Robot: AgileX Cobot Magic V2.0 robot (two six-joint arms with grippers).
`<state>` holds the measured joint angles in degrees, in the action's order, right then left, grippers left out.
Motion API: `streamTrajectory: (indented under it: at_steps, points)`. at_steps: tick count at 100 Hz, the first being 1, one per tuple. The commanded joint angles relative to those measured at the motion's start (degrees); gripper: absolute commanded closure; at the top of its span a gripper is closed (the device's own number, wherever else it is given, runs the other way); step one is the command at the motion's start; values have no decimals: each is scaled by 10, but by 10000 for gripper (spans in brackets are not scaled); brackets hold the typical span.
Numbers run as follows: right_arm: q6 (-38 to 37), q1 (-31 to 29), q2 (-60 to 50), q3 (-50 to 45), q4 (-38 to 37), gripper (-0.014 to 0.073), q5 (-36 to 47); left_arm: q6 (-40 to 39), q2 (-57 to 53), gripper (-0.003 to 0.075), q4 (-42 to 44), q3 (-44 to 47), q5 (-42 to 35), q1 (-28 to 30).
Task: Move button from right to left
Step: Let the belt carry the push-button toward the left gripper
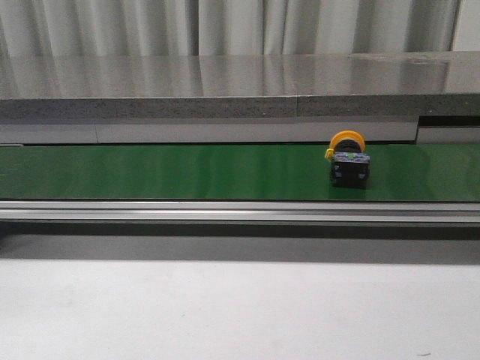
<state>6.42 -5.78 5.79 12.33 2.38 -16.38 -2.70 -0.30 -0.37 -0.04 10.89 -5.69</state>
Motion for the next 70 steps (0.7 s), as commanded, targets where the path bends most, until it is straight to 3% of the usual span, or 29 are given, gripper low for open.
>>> streamTrajectory:
  at_steps: [1,70]
  points:
    - [0,1,3,15,-3,660,52,-5,-18,741,0,25,-45,-3]
    - [0,1,3,15,-3,660,51,-5,-18,741,4,25,-50,-3]
